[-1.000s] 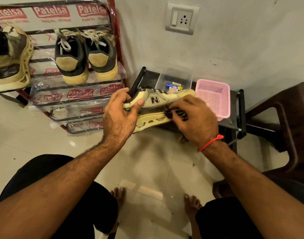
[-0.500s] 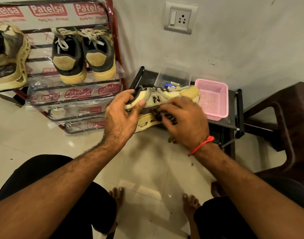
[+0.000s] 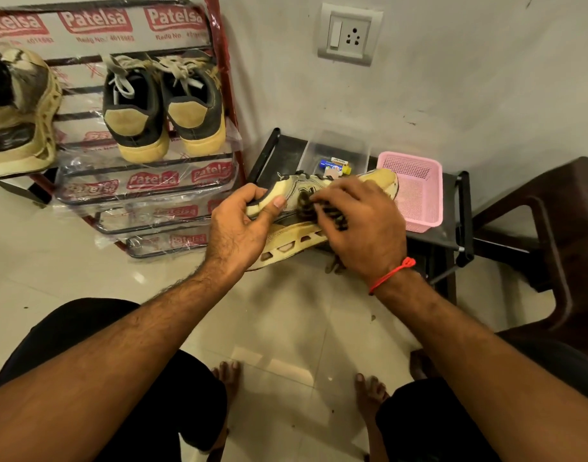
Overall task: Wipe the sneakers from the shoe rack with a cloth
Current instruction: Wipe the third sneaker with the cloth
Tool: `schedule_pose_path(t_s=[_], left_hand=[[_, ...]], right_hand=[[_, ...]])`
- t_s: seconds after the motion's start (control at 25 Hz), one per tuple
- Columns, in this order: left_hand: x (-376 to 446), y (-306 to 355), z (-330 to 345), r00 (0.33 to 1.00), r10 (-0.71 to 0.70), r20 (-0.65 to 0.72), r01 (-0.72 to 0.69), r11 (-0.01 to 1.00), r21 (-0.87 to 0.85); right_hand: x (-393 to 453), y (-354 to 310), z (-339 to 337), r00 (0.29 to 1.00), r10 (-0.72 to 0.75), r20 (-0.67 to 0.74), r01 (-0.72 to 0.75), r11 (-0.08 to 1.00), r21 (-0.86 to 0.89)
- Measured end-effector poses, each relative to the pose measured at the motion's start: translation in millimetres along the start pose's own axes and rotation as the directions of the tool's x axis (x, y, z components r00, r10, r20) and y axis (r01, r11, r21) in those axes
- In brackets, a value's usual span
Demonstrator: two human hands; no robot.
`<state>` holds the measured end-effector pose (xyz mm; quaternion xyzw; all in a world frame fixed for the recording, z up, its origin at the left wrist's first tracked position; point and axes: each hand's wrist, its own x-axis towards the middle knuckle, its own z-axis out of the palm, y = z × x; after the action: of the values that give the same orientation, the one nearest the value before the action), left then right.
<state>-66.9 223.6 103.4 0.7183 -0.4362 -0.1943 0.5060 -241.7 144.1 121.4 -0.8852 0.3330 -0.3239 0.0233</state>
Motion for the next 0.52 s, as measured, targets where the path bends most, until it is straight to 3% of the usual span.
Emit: schedule_pose_path(t_s=[0.12, 0.2, 0.32, 0.44, 0.52], left_hand=[[0, 2, 0, 0.999, -0.041, 0.035, 0.041, 0.999, -0.004], [1, 2, 1, 0.998, -0.053, 0.043, 0.055, 0.998, -0.033], [0, 1, 2, 0.988, -0.130, 0.078, 0.137, 0.986, -0.095], [0, 2, 1, 0.984, -0.144, 0.108, 0.162, 0.970, -0.182], [1, 4, -1, 0.985, -0.116, 0.131, 0.137, 0.976, -0.171]], right_hand=[[10, 36, -12, 0.974, 0.214, -0.074, -0.217, 0.975, -0.048], [9, 39, -13, 0.965, 0.254, -0.065, -0.258, 0.965, -0.050], [-5, -3, -3, 0.997, 0.080, 0.019, -0.081, 0.997, 0.022], [-25, -51, 11, 0.976, -0.183, 0.118, 0.183, 0.983, 0.011], [-18, -41, 5, 0.974, -0.197, 0.109, 0.202, 0.979, -0.031]])
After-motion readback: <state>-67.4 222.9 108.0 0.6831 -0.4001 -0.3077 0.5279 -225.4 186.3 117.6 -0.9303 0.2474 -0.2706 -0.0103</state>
